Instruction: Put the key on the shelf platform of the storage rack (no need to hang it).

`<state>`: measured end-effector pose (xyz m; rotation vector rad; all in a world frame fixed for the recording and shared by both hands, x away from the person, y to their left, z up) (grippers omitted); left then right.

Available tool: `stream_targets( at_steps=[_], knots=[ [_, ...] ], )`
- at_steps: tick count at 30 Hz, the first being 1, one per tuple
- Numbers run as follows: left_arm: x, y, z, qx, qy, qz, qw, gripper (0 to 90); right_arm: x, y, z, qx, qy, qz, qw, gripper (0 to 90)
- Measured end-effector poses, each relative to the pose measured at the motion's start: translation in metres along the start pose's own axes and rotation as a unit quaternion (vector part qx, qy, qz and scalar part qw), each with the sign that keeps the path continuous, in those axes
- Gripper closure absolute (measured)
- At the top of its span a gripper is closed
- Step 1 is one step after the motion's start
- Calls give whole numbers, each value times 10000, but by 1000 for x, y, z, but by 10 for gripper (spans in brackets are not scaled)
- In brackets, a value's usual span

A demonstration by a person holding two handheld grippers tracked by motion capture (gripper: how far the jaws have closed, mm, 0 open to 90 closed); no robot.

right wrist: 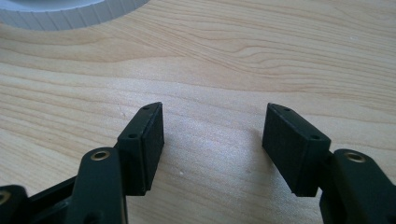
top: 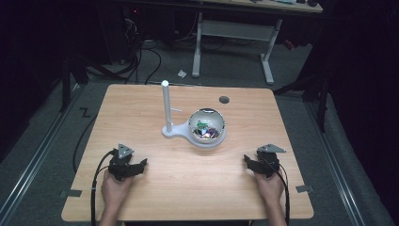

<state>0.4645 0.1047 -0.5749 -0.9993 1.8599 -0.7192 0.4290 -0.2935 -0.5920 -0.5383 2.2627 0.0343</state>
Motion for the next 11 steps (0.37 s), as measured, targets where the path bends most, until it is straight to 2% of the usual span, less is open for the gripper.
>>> stream_targets(
  at_steps=[11],
  knots=[
    [0, 0, 0, 1, 1, 3, 10000, 289, 0, 0, 0, 4, 4, 7, 10000, 389]
  ],
)
Point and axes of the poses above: each handheld gripper's, and its own axes: z roughly forward along the jaws, x roughly out of its underside, y roughly to its left, the point moved 9 cm from there along z, roughly forward along the jaws, and after that the axes turned 10 degrees about -z, right-handed, at the moved point
